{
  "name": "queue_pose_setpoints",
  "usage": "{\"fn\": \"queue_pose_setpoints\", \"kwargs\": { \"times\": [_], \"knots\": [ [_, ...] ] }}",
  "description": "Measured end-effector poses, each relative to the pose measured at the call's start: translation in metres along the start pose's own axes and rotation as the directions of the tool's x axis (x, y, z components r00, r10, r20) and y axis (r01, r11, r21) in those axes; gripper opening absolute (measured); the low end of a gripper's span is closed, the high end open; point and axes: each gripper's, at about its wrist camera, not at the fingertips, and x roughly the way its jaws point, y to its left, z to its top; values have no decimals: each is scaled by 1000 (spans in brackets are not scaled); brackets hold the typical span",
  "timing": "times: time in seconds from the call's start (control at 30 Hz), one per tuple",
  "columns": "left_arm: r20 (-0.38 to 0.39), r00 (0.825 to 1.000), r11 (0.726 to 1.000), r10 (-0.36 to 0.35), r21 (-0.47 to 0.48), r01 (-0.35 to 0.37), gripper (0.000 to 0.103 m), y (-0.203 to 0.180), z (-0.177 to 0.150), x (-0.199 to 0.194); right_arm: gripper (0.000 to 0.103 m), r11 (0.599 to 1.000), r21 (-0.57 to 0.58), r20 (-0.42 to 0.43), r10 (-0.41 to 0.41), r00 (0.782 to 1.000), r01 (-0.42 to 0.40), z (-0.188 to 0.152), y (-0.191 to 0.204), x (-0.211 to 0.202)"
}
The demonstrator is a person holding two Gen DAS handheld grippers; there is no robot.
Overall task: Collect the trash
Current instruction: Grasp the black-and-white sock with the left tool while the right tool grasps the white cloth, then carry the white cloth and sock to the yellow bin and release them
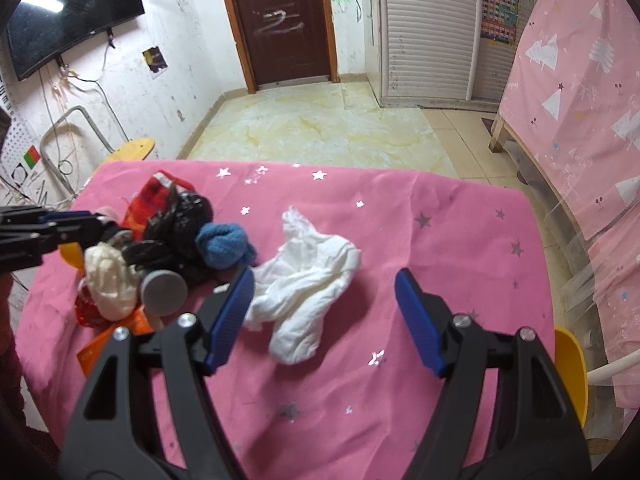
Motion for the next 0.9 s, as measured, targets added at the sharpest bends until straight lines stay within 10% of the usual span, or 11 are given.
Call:
{"fn": "queue_pose_setpoints", "kwargs": {
  "times": [0.17,0.3,0.4,0.9],
  "knots": [
    [14,1000,1000,-14,-12,14,16,6,3,-6,66,1000,-1,-36,-4,999,4,1,1,13],
    [15,1000,1000,-20,-10,20,14,6,3,-7,30,1000,-16,-37,3,999,-4,0,5,14],
    [15,1000,1000,-18,-16,19,12,7,1,-7,21,1000,-24,-12,-13,1000,13,-3,7,8],
    [58,998,999,19,-42,-16,0,15,-1,-32,19,1000,7,103,-10,995,9,-7,-2,-31]
  ]
}}
